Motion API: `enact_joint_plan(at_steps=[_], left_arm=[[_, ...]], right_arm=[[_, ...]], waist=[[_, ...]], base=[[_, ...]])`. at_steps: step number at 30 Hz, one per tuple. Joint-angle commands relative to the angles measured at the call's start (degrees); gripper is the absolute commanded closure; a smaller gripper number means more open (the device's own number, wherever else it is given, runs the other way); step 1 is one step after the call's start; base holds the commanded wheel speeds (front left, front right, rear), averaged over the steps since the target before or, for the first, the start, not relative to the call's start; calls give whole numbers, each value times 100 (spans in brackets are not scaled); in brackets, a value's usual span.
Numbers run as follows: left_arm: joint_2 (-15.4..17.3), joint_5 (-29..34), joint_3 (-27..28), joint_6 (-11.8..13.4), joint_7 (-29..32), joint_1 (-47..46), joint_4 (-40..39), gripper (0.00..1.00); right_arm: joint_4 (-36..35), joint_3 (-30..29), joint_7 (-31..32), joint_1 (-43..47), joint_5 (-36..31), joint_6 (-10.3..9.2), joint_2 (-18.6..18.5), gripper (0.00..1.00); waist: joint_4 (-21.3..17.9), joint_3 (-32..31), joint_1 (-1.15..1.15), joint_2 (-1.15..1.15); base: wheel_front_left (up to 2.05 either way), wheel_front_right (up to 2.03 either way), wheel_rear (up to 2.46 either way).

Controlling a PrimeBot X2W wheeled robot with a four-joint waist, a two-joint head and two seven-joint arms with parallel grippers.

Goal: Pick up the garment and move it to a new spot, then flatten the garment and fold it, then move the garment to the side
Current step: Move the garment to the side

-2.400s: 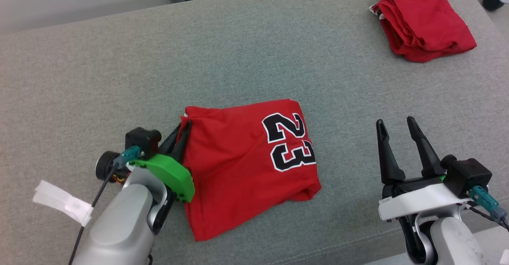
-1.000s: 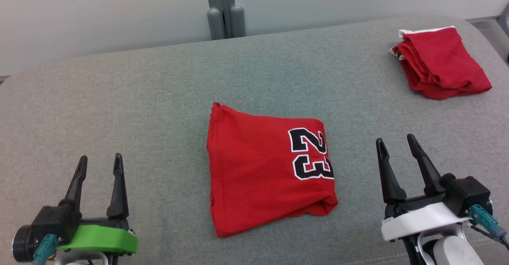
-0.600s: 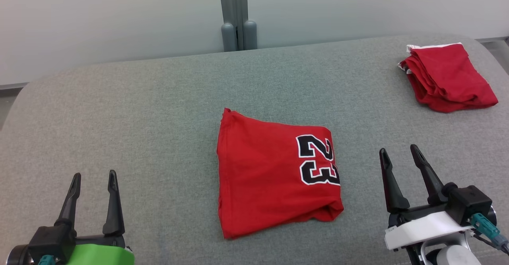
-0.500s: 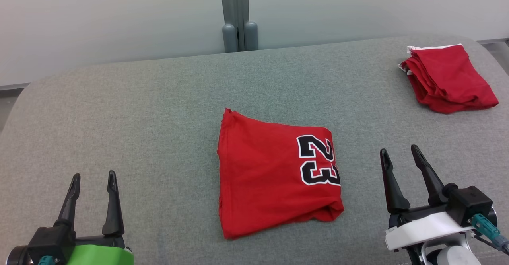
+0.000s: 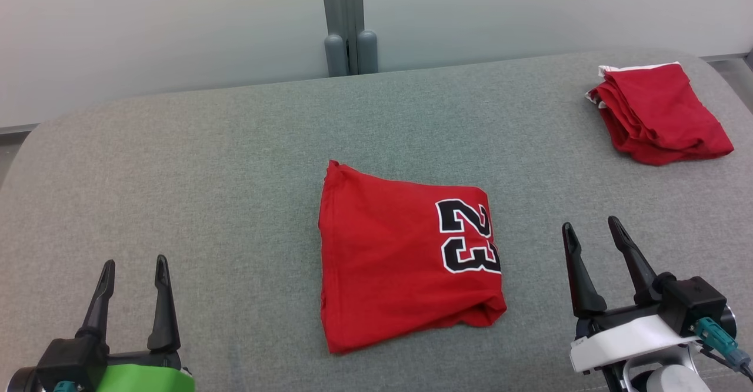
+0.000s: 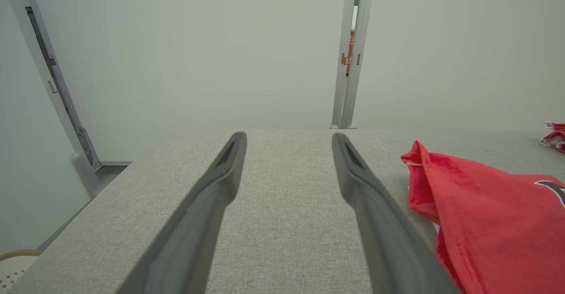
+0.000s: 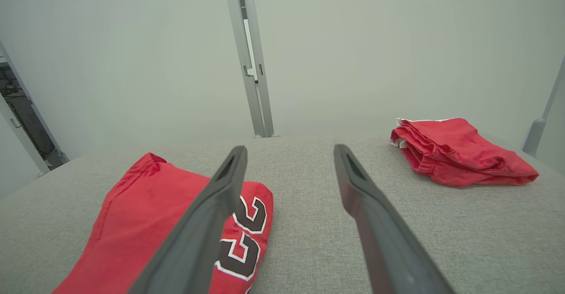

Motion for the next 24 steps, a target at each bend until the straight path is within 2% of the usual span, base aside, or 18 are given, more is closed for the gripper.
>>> enact_joint_plan(at_steps=[1, 24], left_arm=[[-9, 35, 28, -23, -14, 38, 17, 0], [-64, 92, 132, -66, -14, 55, 116, 0]], right_arm=[[14, -11, -13, 43, -39, 1, -21, 0], [182, 22, -13, 18, -25, 0, -35, 0]], waist=[[2, 12, 0, 0], [-10, -60, 0, 0]], base=[[0, 0, 0], [0, 0, 0]])
